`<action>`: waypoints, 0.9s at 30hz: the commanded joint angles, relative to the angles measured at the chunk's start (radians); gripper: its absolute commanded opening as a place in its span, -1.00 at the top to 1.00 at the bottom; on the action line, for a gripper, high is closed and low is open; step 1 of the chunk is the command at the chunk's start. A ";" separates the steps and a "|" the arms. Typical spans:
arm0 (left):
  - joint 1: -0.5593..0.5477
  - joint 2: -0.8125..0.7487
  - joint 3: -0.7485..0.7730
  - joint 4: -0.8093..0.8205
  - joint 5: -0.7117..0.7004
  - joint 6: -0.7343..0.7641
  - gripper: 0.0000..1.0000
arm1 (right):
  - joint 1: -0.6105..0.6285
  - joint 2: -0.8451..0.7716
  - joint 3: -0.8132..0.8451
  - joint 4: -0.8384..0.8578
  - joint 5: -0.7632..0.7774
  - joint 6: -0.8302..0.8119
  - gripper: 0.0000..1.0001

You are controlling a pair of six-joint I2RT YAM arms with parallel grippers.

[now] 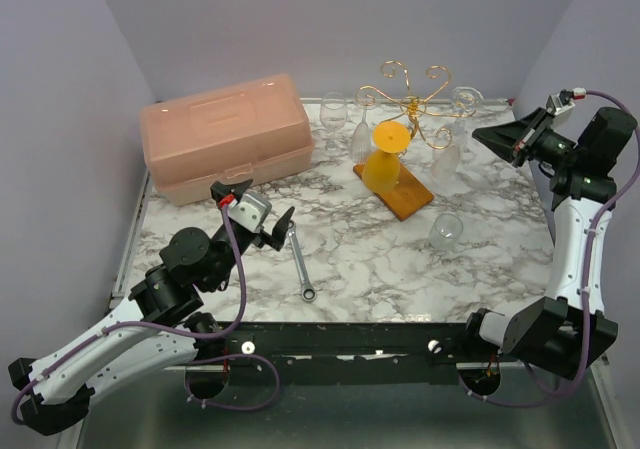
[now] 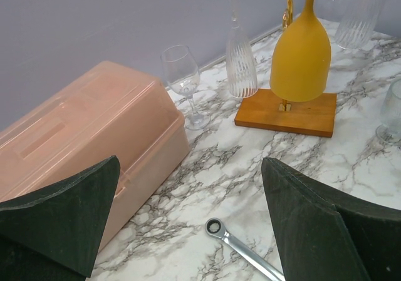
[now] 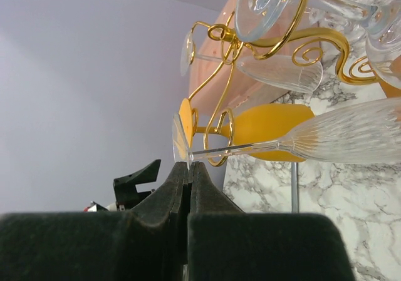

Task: Place the wine glass upside down on the wine glass rack
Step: Turn the wine glass upside down at the wine rack.

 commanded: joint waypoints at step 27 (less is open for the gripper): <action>0.027 -0.017 -0.007 0.016 0.059 -0.018 -0.97 | 0.104 0.090 -0.021 0.205 0.088 0.315 0.99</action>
